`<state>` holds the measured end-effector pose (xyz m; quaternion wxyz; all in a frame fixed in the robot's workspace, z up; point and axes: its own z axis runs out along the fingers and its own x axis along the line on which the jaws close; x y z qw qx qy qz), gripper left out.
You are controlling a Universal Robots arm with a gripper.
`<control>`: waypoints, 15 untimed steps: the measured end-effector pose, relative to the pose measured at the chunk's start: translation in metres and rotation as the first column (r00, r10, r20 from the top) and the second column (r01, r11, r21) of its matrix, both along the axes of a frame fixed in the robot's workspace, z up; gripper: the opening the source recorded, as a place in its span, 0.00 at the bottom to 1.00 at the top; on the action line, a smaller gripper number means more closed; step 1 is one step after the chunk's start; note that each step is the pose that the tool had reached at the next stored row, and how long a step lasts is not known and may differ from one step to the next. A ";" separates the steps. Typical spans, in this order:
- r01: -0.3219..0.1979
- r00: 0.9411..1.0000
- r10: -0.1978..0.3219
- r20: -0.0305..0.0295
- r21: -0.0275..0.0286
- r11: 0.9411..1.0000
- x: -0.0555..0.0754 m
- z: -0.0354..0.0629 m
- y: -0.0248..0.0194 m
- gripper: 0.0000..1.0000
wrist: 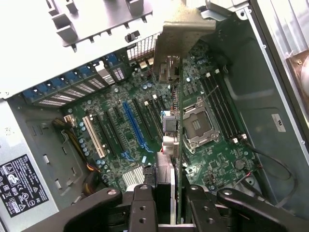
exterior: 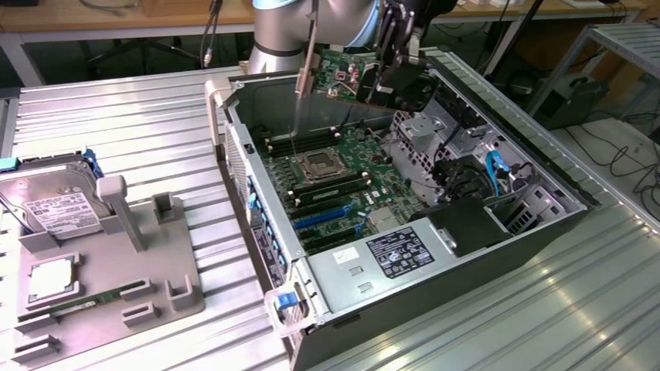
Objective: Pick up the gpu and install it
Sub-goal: 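Insert the gpu into the slot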
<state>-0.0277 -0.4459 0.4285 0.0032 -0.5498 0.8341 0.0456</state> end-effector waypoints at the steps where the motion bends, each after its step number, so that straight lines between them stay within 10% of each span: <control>1: -0.006 1.000 0.006 0.000 0.000 1.000 0.000 0.0000 0.0000 0.28; 11: -0.113 0.994 0.113 0.001 0.000 0.994 0.000 -0.0007 0.0000 0.28; 15: -0.168 0.986 0.168 0.013 -0.001 0.986 0.000 -0.0019 -0.0001 0.28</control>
